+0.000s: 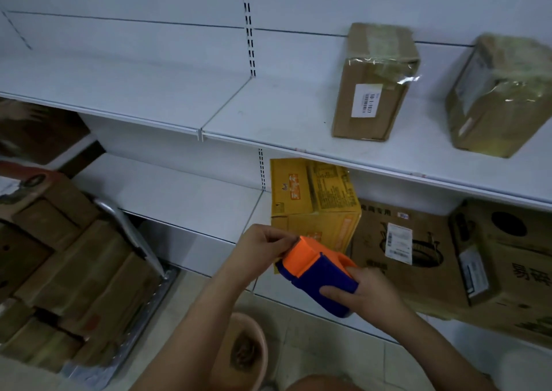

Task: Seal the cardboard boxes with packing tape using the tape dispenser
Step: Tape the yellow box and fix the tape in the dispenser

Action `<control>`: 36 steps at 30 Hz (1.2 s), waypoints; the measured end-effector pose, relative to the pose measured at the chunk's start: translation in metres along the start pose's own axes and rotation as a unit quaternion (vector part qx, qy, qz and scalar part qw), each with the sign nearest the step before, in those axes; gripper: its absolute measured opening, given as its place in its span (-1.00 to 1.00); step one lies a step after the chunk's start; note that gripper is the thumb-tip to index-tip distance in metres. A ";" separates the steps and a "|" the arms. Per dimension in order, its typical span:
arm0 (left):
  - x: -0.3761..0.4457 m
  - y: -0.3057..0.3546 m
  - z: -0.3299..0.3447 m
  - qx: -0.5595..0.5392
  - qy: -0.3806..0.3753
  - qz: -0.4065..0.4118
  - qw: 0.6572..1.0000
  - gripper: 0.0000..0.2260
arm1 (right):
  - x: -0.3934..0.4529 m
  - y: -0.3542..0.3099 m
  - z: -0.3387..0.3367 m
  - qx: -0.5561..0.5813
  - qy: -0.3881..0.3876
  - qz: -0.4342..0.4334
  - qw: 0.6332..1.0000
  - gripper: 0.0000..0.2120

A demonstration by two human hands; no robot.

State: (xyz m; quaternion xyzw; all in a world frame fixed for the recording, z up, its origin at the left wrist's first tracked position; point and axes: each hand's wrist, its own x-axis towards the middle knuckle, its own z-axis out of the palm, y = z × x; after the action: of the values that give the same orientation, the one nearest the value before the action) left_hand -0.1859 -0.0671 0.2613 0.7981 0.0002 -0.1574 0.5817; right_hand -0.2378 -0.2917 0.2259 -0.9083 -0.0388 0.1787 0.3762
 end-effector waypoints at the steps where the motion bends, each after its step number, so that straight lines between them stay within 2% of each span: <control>1: 0.001 -0.001 -0.006 0.022 -0.006 0.016 1.000 -0.79 | 0.001 -0.003 0.006 0.011 0.010 0.004 1.000 -0.63; 3: 0.001 -0.004 -0.013 0.060 -0.005 0.042 0.997 -0.75 | 0.000 -0.009 0.020 0.064 0.026 0.018 0.997 -0.65; 7: -0.001 -0.013 -0.021 0.083 0.041 0.069 0.993 -0.77 | 0.002 -0.022 0.047 0.102 0.046 0.033 0.993 -0.46; 10: -0.001 -0.022 -0.030 0.030 0.056 0.052 0.997 -0.78 | 0.002 -0.029 0.060 0.084 0.072 0.021 0.994 -0.63; 12: -0.002 -0.027 -0.038 -0.020 0.034 0.019 0.999 -0.77 | -0.001 -0.034 0.066 0.072 0.076 0.012 0.994 -0.76; 13: -0.003 -0.030 -0.042 -0.031 0.020 0.009 0.999 -0.76 | -0.002 -0.036 0.068 0.070 0.073 0.012 0.995 -0.76; 15: -0.003 -0.035 -0.046 -0.023 0.012 0.006 1.000 -0.75 | -0.004 -0.037 0.072 0.061 0.068 0.019 0.996 -0.65; 18: -0.004 -0.040 -0.045 0.003 0.038 0.024 0.999 -0.72 | -0.005 -0.038 0.084 0.060 0.061 0.031 0.996 -0.48; 21: -0.004 -0.041 -0.042 0.022 0.072 0.033 0.997 -0.73 | -0.004 -0.042 0.095 0.094 0.071 0.045 0.992 -0.50; 27: 0.002 -0.054 -0.067 -0.030 0.144 0.013 0.989 -0.79 | -0.002 -0.042 0.102 0.131 0.062 0.062 0.987 -0.52; 30: 0.005 -0.053 -0.083 0.037 0.108 0.055 0.992 -0.79 | -0.001 -0.044 0.111 0.119 0.052 0.076 0.989 -0.59; 33: 0.007 -0.056 -0.084 0.148 0.105 0.120 0.976 -0.84 | 0.000 -0.051 0.113 0.074 0.030 0.066 0.995 -0.69; 36: 0.008 -0.059 -0.088 0.183 0.102 0.135 0.968 -0.85 | 0.001 -0.054 0.114 0.088 0.012 0.060 0.994 -0.71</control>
State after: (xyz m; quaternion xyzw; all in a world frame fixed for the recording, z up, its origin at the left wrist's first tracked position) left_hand -0.1667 0.0321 0.2287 0.8956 -0.0768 0.0076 0.4382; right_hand -0.2739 -0.1768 0.1887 -0.8744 0.0363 0.1927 0.4439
